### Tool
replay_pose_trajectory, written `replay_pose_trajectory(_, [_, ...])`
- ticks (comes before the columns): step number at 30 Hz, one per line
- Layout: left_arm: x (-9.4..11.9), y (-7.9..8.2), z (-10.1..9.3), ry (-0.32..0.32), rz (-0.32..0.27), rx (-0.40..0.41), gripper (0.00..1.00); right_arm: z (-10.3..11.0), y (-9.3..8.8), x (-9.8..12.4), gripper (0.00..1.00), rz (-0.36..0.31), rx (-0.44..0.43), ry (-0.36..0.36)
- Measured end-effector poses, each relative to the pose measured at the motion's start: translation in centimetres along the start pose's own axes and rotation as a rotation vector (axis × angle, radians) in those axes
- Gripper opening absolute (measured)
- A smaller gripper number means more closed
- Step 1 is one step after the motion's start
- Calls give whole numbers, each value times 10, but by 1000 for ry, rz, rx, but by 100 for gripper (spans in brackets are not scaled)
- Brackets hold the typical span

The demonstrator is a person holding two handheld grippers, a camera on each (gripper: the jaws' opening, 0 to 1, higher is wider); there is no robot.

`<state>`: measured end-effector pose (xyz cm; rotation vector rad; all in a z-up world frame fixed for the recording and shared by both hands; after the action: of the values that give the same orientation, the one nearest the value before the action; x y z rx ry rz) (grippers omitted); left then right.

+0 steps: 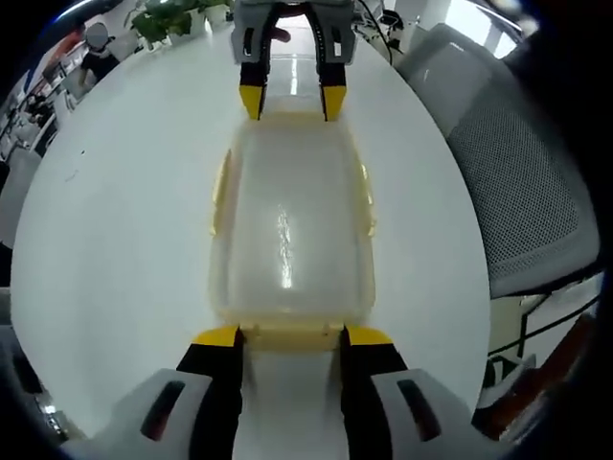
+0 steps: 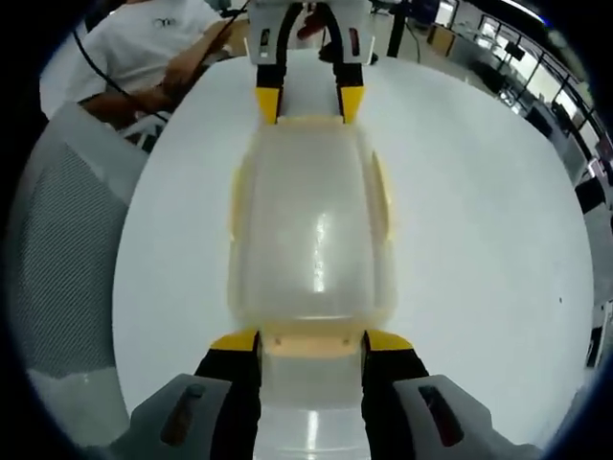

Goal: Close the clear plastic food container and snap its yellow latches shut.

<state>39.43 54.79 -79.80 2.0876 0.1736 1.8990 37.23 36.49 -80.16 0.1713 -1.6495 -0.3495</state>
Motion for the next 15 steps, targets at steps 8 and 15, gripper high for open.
replay_pose_trajectory(8, [1, -1, -1, -4, 20, 1, 39, 0, 2, -1, 40, 34, -14, -5])
replay_pose_trajectory(15, [0, 0, 0, -3, 36, 7, 39, 0, 2, -1, 40, 44, 7, 4])
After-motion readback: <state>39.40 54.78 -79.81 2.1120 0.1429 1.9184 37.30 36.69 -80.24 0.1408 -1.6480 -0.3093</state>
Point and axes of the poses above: the point that each gripper's makers call its tool centre point, and the gripper's own axes: x roughly backward along the fingers, z roughly to its left, y roughly out of its top, the point moved 4 cm from there along x, roughly backward along the fingers, and after that the axes turned 5 degrees about -y, right-handed, at the moved point
